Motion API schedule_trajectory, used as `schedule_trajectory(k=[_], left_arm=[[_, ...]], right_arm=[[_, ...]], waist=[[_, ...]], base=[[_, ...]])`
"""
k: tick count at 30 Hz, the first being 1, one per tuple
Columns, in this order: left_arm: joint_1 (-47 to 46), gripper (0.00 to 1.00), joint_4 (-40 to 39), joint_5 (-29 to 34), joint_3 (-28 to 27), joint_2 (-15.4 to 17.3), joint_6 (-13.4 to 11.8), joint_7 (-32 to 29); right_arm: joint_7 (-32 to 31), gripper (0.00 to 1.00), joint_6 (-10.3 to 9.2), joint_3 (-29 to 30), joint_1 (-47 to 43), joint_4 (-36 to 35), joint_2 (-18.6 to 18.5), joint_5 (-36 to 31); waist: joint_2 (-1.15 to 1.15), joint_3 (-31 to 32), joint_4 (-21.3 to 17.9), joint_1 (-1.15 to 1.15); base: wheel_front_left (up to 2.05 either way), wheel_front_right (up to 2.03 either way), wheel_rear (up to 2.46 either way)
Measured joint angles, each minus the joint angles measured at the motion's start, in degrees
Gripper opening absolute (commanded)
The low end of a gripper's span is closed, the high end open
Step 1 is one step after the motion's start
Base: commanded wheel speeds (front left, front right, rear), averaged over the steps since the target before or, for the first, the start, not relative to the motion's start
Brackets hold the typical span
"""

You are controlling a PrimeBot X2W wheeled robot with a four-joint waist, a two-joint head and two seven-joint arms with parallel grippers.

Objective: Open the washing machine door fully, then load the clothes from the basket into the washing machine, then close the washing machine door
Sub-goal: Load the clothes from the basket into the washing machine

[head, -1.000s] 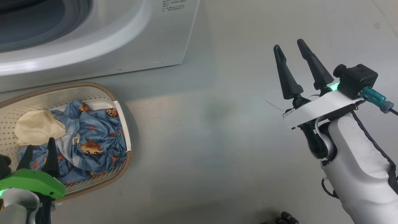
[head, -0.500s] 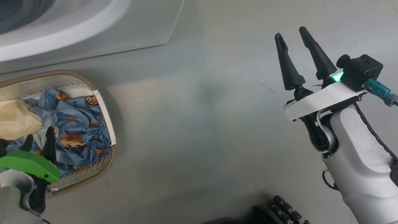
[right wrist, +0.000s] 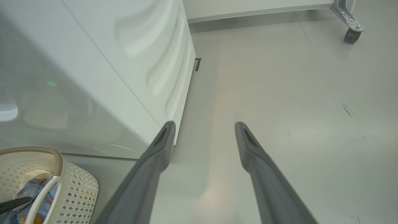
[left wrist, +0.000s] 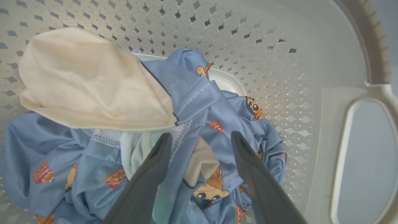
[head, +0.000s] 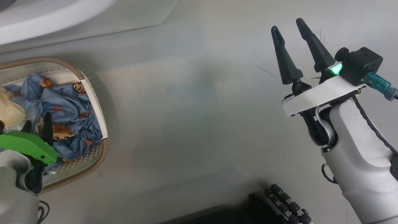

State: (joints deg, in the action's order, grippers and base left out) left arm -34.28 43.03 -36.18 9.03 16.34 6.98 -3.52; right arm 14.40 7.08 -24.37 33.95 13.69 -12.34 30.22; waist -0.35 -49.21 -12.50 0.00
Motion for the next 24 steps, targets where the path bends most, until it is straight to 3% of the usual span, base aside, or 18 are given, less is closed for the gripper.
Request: schedule_trajectory(k=[12,24], left_arm=[[-4.90,1.00,5.75,-0.15,0.83,2.46,0.00,-1.59],[-7.97,1.00,11.32,-0.67,2.03,2.30,0.00,-4.10]], right_arm=[[0.00,1.00,0.00,-0.42,1.04,-0.15,0.64,-0.49],[0.00,1.00,0.00,-0.18,1.52,0.02,1.43,-0.51]], waist=[[0.00,-3.09,-1.31,0.00],[0.00,-3.61,-2.67,0.00]], base=[[0.00,0.00,0.00],[0.00,0.00,0.00]])
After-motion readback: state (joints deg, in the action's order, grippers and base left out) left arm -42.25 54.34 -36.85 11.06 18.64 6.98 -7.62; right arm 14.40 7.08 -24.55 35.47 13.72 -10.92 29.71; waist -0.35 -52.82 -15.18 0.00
